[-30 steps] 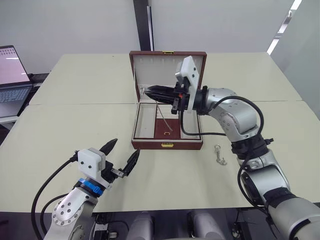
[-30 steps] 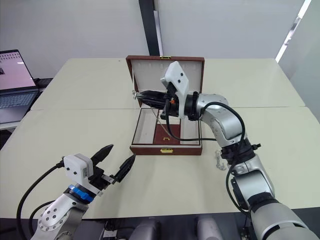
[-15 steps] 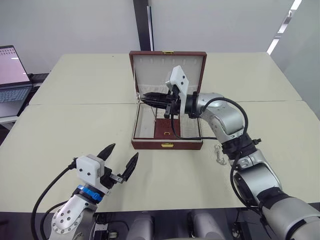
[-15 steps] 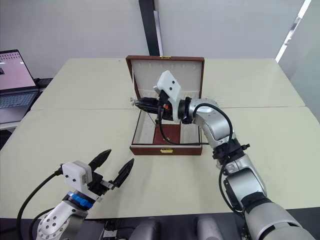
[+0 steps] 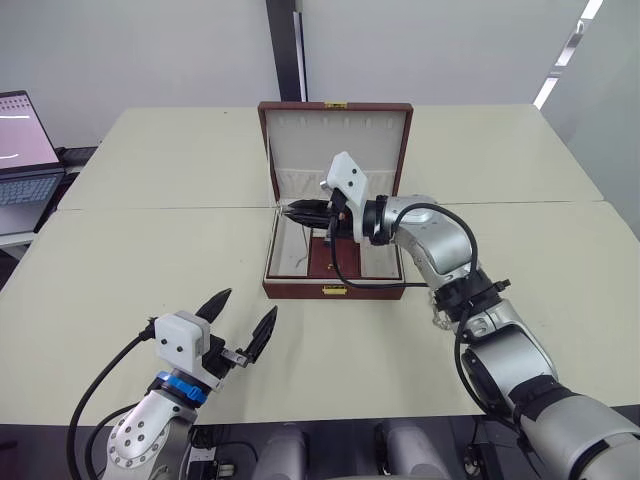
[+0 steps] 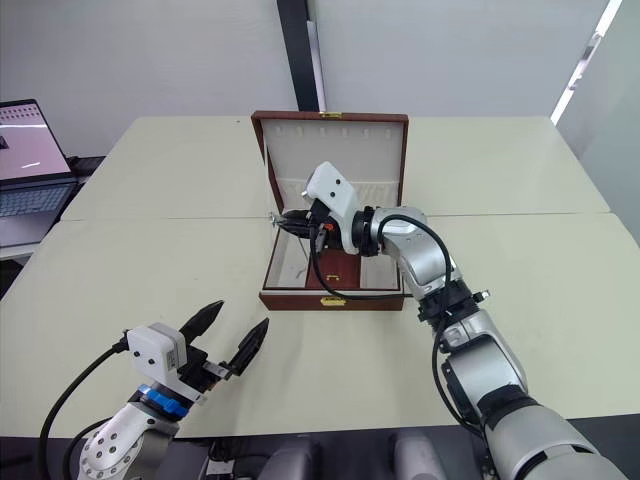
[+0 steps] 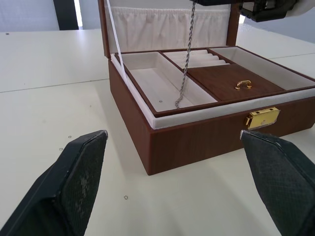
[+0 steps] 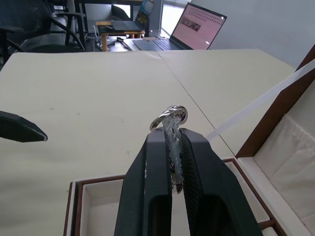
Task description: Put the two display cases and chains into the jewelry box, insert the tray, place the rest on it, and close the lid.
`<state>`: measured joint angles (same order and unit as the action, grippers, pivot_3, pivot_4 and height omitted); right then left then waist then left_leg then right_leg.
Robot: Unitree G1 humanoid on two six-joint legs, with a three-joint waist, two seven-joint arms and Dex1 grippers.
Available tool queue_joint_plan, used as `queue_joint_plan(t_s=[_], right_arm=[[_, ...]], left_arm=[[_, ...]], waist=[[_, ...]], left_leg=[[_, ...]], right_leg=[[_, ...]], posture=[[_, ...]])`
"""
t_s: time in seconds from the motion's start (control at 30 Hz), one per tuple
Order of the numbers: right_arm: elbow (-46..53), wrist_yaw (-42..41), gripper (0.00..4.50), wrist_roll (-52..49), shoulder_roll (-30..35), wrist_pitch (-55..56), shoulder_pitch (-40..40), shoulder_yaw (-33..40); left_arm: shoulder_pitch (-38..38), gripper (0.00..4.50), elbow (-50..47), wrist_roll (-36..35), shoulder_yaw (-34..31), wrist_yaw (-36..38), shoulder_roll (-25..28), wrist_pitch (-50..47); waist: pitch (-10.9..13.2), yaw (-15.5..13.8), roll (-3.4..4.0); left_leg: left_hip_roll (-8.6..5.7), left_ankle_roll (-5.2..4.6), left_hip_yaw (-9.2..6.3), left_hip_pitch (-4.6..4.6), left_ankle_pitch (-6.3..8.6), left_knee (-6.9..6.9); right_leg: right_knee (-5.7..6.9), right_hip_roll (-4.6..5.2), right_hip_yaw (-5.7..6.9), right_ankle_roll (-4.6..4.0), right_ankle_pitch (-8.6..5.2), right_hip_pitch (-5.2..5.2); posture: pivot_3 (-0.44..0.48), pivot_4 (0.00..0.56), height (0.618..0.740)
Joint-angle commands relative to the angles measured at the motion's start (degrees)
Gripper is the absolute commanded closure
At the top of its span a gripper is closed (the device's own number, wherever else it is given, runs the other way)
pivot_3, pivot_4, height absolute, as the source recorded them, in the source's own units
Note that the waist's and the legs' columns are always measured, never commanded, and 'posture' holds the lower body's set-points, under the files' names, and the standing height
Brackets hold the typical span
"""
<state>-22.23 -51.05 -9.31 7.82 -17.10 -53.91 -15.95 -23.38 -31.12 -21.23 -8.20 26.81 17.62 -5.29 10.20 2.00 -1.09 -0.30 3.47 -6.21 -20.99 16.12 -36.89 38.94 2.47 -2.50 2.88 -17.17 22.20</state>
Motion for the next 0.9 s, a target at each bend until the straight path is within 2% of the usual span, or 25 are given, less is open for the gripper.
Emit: queue_joint_plan(t_s=[0.03,0.5,0.57,0.67,0.9], right_arm=[[-0.10,1.32,4.44,1.80,-0.94,1.38,-0.30,-0.47],[-1.49,2.33,4.44,3.97,-2.85,1.03,-0.06,-0.83],[-1.30,2.05,3.73,3.79,-2.91,0.89,0.03,-0.68],[-0.85,1.77,3.03,3.03,-2.96,0.40,0.06,0.00],[0.27,0.76,1.08,1.54,-1.81,0.20,0.10,1.82]], left_arm=[[0.22,0.00,-0.71,0.33,0.08,-0.28,-0.37,1.50],[1.06,0.00,-0.83,0.55,0.40,-1.02,-0.38,1.17],[1.22,0.00,-0.83,0.55,0.39,-1.20,-0.34,1.06],[1.26,0.00,-0.88,0.46,0.33,-1.41,-0.20,0.80],[2.42,0.00,-0.93,-1.12,-0.38,-0.65,0.93,-1.22]], waist=[[0.00,0.01,0.00],[0.01,0.03,0.01],[0.01,0.03,0.01],[0.01,0.03,0.01],[0.01,0.03,0.01]], left_leg=[[0.00,0.00,0.00,0.00,0.00,0.00],[0.00,0.00,0.00,0.00,0.00,0.00],[0.00,0.00,-0.01,0.00,0.00,0.01],[0.00,0.00,0.00,0.00,0.00,0.01],[-0.01,0.00,0.00,0.00,0.00,0.01]], right_leg=[[0.00,0.00,0.00,0.00,0.00,0.00],[0.00,0.00,0.00,0.00,0.00,0.01],[0.00,0.00,0.00,0.00,0.00,0.01],[0.00,0.00,0.00,0.00,0.00,0.01],[0.00,0.00,0.00,0.00,0.00,0.00]], posture=[[0.000,0.150,0.740],[0.000,0.150,0.740],[0.000,0.150,0.740],[0.000,0.150,0.740],[0.000,0.150,0.740]])
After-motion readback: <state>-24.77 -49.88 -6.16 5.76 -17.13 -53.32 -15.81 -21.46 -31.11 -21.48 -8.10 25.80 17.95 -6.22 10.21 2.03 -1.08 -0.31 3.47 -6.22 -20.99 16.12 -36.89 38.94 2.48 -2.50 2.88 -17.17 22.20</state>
